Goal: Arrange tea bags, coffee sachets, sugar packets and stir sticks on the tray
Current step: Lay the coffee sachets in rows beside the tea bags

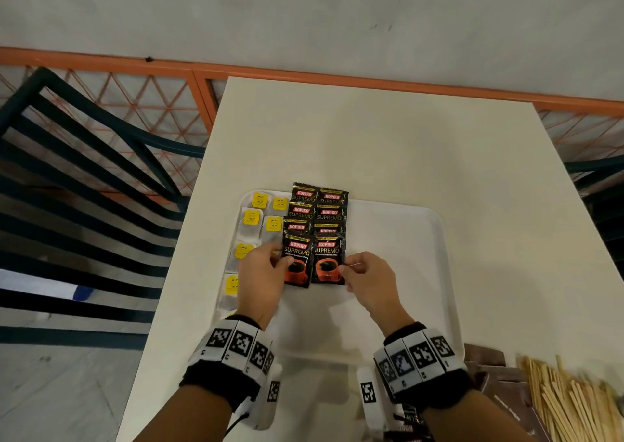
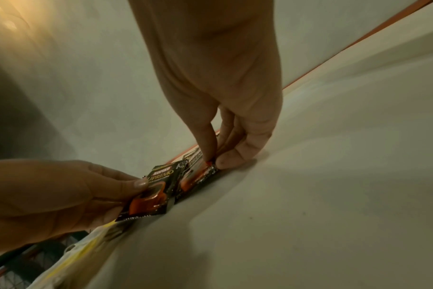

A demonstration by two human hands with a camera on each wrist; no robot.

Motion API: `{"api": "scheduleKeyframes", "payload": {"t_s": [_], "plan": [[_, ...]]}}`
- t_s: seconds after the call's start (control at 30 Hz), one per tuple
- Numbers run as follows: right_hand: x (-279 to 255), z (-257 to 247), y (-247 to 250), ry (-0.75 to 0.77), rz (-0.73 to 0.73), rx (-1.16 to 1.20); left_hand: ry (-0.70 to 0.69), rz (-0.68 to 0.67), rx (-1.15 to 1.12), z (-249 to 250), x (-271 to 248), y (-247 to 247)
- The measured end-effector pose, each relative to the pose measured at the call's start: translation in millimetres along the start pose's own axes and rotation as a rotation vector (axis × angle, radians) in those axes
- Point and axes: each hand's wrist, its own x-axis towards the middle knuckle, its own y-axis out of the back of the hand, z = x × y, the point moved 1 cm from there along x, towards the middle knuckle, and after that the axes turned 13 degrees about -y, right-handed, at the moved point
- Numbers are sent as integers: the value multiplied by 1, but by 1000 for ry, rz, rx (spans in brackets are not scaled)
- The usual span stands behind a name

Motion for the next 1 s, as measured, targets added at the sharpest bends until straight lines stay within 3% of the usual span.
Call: {"api": "scheduleKeyframes", "payload": {"t_s": [0.37,0.63,0.77,0.87,1.0], "plan": [[2,1,0,27,43,-65,43,20,30,-8,4,-9],[0,-1,-1,42,47,-94,-35,47,109,-14,4,-9],[-8,-3,17,84,53,-116,-146,56,114,-7,-7,-3],[-20,2,45,102,25,-141,-277,-65,25,7,-28,-2],[-49,23,85,179,-49,-236,-398,-380,-27,25,-73,-11]]}}
